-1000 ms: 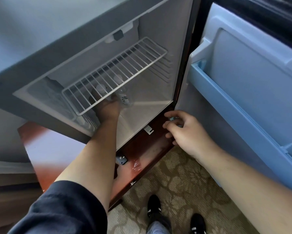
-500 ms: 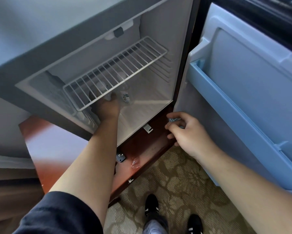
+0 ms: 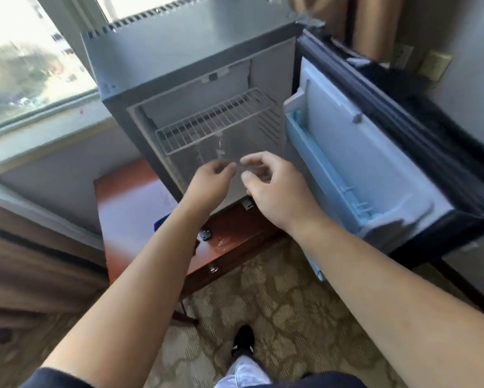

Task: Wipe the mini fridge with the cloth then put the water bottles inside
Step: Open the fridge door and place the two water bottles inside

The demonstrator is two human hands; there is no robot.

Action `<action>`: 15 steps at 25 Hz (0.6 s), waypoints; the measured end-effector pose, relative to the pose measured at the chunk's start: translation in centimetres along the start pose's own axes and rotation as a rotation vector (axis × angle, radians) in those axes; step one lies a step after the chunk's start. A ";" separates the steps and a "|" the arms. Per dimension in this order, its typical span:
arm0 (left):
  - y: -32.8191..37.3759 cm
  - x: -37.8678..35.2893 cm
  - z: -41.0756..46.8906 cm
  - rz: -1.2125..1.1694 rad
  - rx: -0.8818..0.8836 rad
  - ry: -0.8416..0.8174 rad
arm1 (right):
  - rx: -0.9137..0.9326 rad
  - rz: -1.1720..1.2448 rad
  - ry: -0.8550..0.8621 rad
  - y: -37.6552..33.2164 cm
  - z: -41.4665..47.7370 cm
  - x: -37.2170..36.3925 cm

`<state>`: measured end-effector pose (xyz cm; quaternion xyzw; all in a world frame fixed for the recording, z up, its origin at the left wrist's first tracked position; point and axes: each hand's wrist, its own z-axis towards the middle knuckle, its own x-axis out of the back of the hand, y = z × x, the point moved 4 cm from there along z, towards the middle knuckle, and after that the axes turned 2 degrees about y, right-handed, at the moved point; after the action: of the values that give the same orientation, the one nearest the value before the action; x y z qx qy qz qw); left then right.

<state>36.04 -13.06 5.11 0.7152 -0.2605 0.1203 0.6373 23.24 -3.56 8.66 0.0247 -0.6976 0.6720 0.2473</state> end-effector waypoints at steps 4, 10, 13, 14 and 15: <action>8.4 0.6 -5.3 -0.189 -0.244 0.013 | 0.219 -0.104 0.059 -6.7 -3.7 5.6; 19.4 -1.8 -9.3 -0.048 -0.626 -0.047 | 0.281 -0.432 0.237 -9.8 -5.8 17.2; 21.6 -4.7 -11.1 0.177 -0.715 -0.140 | 0.030 -0.572 0.238 -5.8 -5.8 22.1; 22.0 -5.6 -11.9 0.246 -0.748 -0.168 | -0.052 -0.555 0.219 -4.7 -6.1 22.5; 22.2 -6.6 -12.4 0.303 -0.764 -0.193 | -0.091 -0.521 0.216 -3.8 -6.3 22.7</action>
<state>20.83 -0.68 22.59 0.3890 -0.4474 0.0399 0.8043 6.70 8.87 20.65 0.1203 -0.6667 0.5524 0.4856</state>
